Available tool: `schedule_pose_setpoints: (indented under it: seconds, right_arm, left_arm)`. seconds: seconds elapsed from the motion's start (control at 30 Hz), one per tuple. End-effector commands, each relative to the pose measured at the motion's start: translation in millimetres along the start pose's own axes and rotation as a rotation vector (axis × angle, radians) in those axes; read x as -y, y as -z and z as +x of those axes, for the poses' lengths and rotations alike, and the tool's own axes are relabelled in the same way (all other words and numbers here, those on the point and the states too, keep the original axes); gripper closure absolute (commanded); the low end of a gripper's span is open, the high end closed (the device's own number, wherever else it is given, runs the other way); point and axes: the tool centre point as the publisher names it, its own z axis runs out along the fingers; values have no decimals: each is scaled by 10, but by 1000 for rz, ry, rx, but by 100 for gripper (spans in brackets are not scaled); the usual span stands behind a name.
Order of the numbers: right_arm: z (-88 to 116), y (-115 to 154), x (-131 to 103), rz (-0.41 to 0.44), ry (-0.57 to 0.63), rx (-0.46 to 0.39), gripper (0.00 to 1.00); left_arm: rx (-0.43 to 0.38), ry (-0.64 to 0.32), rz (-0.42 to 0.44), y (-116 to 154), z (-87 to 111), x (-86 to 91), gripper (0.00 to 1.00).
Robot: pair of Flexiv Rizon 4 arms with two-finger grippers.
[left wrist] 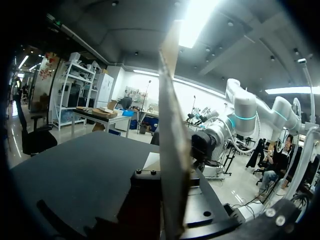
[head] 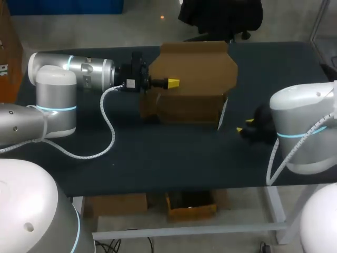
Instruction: Assemble the packaging by folding the flat box into shape, placing the metal phone stand inside, and closing the box properly
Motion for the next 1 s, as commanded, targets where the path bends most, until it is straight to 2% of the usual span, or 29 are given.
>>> schedule_pose_setpoints:
  seconds: [0.03,0.4,0.5,1.0]
  right_arm:
    - [-75,-12,1,11,17,-284,60]
    - [-130,-51,-25,-17,81,-380,57]
    - [-165,-69,-45,-43,91,-409,51]
    - [-220,-288,-279,-65,182,-510,52]
  left_arm:
    - [0,0,2,-19,-9,-36,100]
    - [0,0,2,-19,-9,-36,100]
    - [0,0,2,-19,-9,-36,100]
    - [0,0,2,-19,-9,-36,100]
